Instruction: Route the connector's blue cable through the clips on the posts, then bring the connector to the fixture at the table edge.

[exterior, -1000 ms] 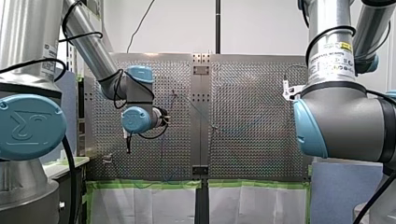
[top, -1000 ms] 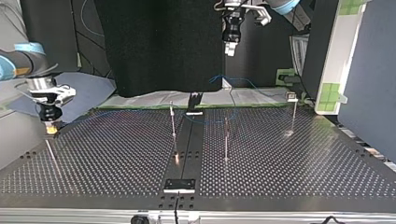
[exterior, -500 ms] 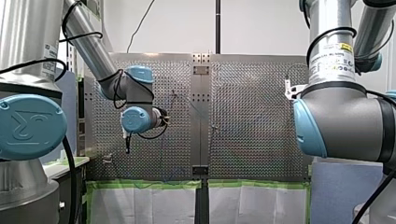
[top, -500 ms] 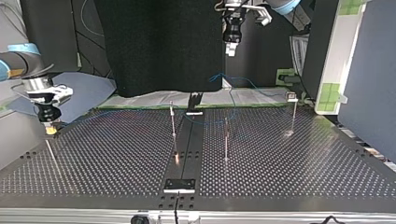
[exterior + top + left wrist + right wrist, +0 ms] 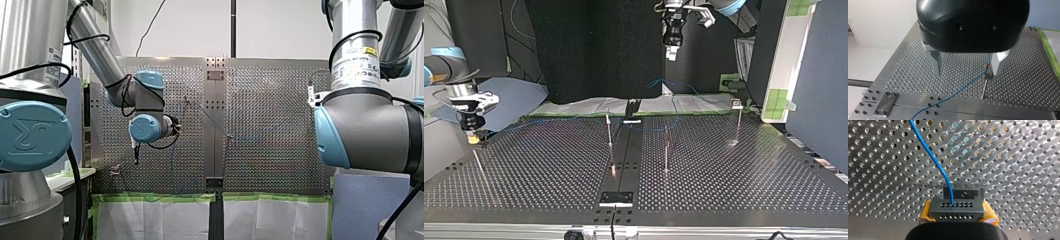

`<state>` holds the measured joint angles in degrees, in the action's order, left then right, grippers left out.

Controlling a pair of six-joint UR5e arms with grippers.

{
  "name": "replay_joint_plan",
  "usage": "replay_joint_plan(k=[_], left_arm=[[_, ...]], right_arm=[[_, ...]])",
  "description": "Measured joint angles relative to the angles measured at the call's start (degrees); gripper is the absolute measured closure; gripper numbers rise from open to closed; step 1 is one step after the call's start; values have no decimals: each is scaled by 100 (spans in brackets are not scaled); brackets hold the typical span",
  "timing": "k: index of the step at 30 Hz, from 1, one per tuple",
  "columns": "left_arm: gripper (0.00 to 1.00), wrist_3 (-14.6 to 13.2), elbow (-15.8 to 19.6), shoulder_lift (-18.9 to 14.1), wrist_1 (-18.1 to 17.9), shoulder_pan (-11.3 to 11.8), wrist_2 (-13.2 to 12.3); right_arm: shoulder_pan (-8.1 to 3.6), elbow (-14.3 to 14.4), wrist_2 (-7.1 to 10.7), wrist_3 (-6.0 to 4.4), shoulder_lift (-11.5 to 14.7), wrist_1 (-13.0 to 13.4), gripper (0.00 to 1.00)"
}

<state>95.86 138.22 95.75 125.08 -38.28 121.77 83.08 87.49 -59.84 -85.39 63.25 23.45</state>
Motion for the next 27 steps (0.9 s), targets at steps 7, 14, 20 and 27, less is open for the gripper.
replay_joint_plan(k=[7, 14, 20, 27], left_arm=[[0, -1, 0, 0, 0, 2, 1], [0, -3, 1, 0, 0, 10, 1], [0, -4, 1, 1, 18, 25, 4], [0, -4, 1, 0, 29, 36, 9]], right_arm=[[41, -98, 59, 30, -114, 0, 100], [72, -146, 137, 13, -119, 21, 100], [79, -184, 147, -2, -119, 3, 100], [76, -208, 152, -67, -121, 81, 100]])
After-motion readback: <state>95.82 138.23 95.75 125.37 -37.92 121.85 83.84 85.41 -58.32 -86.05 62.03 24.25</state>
